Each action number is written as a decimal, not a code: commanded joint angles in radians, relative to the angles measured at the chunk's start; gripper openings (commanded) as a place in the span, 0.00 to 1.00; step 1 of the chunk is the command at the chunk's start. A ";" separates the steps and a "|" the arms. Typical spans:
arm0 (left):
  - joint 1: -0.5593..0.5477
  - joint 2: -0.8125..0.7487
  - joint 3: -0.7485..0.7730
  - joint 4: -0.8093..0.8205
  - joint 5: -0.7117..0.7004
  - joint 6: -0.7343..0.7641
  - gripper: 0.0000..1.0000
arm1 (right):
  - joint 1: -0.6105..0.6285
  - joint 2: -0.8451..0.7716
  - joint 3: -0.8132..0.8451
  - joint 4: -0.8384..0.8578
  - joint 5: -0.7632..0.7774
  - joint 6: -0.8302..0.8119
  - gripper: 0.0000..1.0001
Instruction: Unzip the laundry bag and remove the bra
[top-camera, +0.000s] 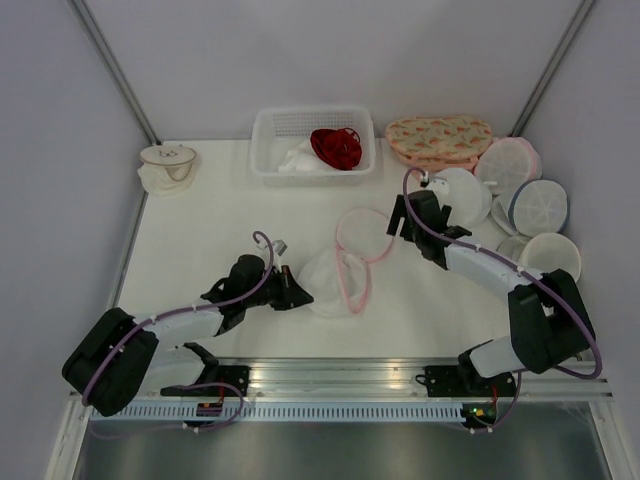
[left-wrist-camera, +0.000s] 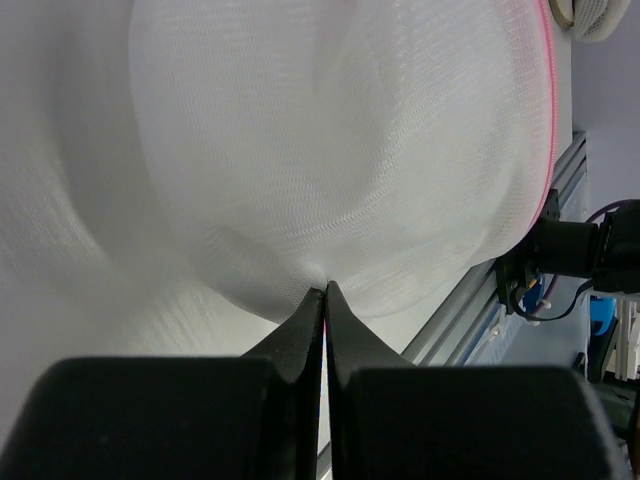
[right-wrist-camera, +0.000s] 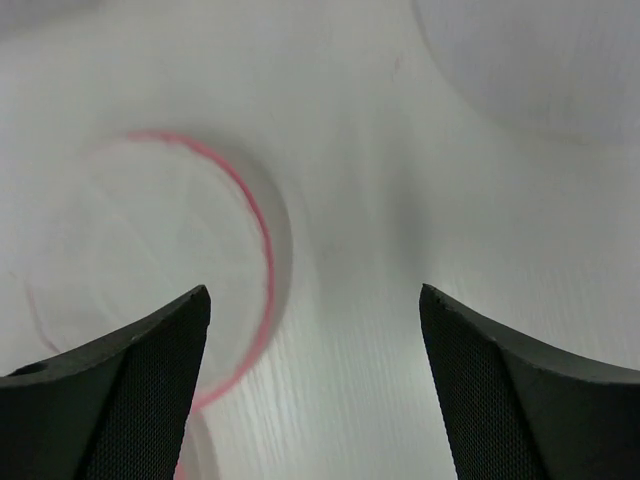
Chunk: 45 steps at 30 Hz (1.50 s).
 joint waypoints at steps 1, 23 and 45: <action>-0.002 -0.001 0.042 0.062 -0.030 0.009 0.02 | 0.005 -0.083 -0.128 0.124 -0.137 0.076 0.88; -0.002 -0.058 0.036 0.033 -0.040 0.028 0.02 | -0.001 0.226 -0.242 0.478 -0.286 0.245 0.59; 0.001 -0.070 0.098 -0.025 -0.094 -0.001 0.61 | 0.125 -0.380 -0.152 -0.111 0.094 -0.094 0.01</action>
